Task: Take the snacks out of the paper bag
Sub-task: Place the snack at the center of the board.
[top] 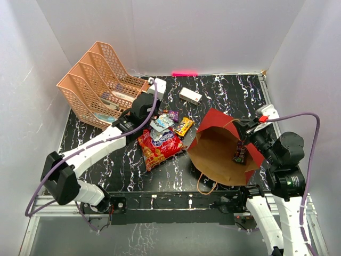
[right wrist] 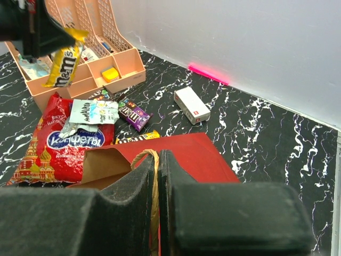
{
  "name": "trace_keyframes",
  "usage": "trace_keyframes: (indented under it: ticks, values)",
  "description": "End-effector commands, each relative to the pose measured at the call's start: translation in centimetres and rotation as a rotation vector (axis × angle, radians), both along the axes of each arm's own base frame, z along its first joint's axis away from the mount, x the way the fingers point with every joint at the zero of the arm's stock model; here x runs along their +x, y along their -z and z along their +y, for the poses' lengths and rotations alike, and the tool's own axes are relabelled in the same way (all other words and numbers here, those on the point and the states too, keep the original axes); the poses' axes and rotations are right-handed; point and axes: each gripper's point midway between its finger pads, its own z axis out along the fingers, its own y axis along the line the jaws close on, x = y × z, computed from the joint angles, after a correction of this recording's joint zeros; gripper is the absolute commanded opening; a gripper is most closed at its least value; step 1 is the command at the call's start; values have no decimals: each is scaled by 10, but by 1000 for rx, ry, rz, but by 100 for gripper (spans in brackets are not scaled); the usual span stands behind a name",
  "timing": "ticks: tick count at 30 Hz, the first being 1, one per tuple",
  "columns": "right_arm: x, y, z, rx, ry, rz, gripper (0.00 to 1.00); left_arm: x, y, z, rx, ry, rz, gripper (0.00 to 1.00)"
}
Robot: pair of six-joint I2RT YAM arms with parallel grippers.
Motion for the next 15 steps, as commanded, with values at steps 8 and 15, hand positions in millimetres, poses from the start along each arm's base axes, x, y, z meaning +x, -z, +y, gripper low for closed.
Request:
trace_keyframes:
  ticks: [8,15]
  values:
    - [-6,-19,0,13,3,-67,8,17,39,-18,26,6,109,0]
    - [-6,-18,-1,11,8,-70,8,15,75,-21,64,21,186,12]
